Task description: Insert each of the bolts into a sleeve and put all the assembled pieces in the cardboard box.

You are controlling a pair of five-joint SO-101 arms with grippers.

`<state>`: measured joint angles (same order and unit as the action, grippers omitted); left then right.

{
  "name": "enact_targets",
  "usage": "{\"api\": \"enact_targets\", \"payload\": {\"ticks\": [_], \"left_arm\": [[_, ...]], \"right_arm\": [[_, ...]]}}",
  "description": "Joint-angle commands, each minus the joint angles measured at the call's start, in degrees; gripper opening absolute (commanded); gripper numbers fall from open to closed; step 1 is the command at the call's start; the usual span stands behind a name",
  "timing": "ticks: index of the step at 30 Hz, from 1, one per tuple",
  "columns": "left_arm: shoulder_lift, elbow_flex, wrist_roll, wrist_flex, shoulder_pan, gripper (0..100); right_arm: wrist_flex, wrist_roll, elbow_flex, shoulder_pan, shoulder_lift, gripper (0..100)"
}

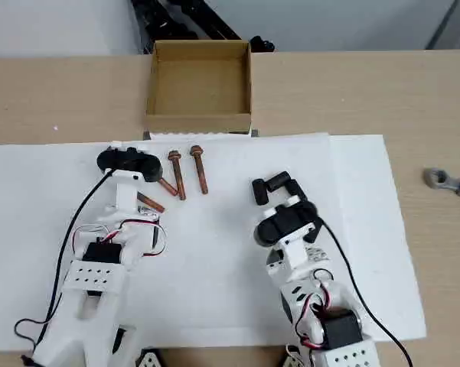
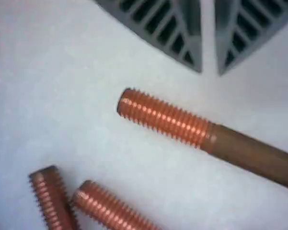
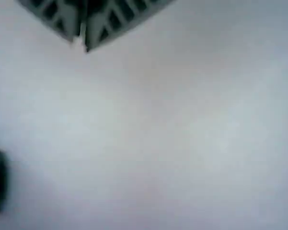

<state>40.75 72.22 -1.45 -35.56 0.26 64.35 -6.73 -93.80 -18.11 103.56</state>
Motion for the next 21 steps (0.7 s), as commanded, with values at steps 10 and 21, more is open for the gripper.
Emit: {"api": "enact_targets", "payload": {"ticks": [10,21], "left_arm": [[0.4,-0.2,-0.4,1.2,0.2,1],[0.4,-0.2,-0.4,1.2,0.2,1]], "right_arm": [[-3.5,1.5,-0.3,2.3,0.4,0.8],[-0.2,1.8,0.7,2.4,0.4,0.9]]}}
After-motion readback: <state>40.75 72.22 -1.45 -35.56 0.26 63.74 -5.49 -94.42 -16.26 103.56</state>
